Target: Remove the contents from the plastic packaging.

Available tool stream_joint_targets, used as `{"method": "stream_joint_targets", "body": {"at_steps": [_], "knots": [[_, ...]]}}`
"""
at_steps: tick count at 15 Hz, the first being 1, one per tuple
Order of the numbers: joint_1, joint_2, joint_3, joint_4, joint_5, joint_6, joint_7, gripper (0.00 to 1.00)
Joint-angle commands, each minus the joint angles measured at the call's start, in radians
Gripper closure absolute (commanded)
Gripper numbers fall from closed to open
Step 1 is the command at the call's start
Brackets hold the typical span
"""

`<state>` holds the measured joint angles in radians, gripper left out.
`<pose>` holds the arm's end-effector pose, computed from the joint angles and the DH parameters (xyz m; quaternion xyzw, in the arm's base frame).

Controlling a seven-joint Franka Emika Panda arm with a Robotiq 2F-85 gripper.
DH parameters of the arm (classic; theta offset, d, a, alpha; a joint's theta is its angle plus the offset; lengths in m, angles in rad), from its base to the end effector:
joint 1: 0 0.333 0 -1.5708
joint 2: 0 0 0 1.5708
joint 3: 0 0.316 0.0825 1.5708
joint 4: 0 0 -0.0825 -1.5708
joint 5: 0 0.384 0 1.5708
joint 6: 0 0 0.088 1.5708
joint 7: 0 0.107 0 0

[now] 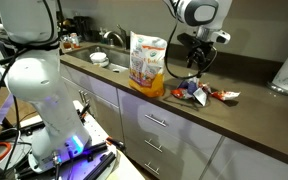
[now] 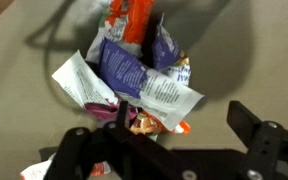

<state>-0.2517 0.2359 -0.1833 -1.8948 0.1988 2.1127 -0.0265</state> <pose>0.5588 -0.2440 0.3810 -0.9660 0.2506 -0.0086 0.0631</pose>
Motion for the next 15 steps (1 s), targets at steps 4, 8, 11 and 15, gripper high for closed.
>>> {"method": "stream_joint_targets", "body": {"at_steps": [4,8,11,15], "knots": [[0.048,-0.185,-0.004,-0.174,-0.076,-0.005,0.123,0.00],[0.070,-0.287,0.001,-0.257,-0.217,0.021,0.185,0.00],[0.069,-0.370,0.004,-0.292,-0.239,-0.021,0.180,0.00],[0.068,-0.481,0.009,-0.321,-0.230,-0.101,0.139,0.00]]}}
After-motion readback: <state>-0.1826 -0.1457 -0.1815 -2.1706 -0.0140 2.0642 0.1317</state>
